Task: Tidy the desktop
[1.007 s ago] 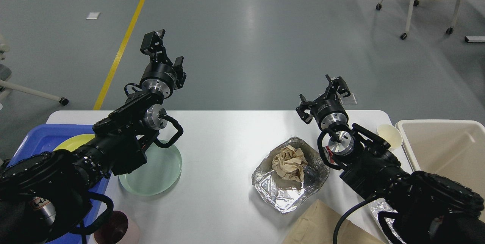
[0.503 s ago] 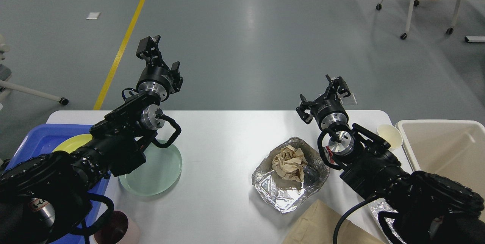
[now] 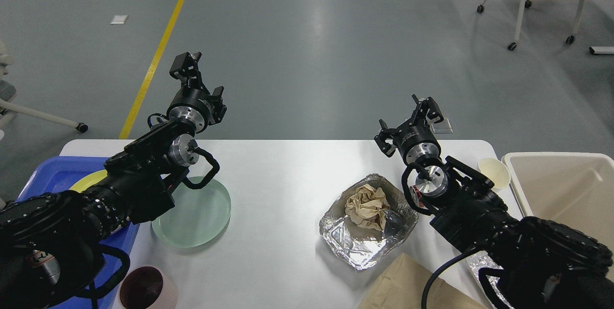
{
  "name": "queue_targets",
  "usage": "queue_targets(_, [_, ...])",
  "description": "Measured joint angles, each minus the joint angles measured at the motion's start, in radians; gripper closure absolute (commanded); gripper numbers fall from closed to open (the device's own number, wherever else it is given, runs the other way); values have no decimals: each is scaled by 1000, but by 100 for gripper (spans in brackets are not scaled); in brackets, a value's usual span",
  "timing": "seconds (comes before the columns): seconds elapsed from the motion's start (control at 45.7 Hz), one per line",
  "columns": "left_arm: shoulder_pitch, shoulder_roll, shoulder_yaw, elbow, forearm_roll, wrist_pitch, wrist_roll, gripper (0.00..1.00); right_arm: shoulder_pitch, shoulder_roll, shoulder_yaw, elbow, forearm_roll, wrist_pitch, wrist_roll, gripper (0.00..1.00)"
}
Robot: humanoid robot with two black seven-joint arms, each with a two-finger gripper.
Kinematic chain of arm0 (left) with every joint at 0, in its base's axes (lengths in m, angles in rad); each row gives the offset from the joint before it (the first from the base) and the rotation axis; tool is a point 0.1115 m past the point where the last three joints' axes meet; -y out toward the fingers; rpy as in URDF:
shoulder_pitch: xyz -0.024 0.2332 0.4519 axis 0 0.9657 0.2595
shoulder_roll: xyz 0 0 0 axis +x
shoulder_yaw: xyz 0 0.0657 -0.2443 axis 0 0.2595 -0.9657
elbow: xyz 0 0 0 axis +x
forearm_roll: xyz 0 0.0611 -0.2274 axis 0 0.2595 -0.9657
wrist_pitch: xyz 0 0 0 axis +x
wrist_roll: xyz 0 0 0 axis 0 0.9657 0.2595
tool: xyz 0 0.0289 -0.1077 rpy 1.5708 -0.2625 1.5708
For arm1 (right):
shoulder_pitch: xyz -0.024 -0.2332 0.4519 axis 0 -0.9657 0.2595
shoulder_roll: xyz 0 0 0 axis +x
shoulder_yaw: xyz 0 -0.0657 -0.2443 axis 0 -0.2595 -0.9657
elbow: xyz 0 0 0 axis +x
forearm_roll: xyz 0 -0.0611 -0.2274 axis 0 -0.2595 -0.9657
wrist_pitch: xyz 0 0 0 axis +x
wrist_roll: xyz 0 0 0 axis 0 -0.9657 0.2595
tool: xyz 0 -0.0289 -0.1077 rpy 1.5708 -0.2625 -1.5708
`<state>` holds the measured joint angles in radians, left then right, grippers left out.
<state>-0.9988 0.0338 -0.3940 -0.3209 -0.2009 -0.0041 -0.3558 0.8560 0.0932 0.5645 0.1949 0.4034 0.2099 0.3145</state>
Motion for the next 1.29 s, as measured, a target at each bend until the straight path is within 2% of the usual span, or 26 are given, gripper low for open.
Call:
queue_targets(0.131, [-21, 8, 123, -10, 0, -5, 0, 3, 0, 0, 0, 0, 0, 0, 0, 0])
queue_targets(0.219, [-50, 39, 271, -44, 0, -9, 1, 3, 0, 0, 0, 0, 0, 0, 0, 0])
queue_targets(0.372, [-133, 126, 555, -178, 2, -11, 1, 3, 0, 0, 0, 0, 0, 0, 0, 0])
queue_targets(0.525, [-269, 218, 858, -339, 9, -15, -7, 3, 0, -1, 0, 0, 0, 0, 0, 0])
queue_targets(0.635, [-366, 243, 1060, -403, 13, -38, -9, 3, 0, -1, 0, 0, 0, 0, 0, 0])
queue_targets(0.722, [-407, 248, 1146, -422, 16, -61, -9, 3, 0, -1, 0, 0, 0, 0, 0, 0])
queue_targets(0.941, [-480, 291, 1252, -472, 102, -128, -5, 3, 0, -1, 0, 0, 0, 0, 0, 0])
queue_targets(1.291, [-813, 346, 1588, -825, 336, -282, -1, 3, 0, 0, 0, 0, 0, 0, 0, 0])
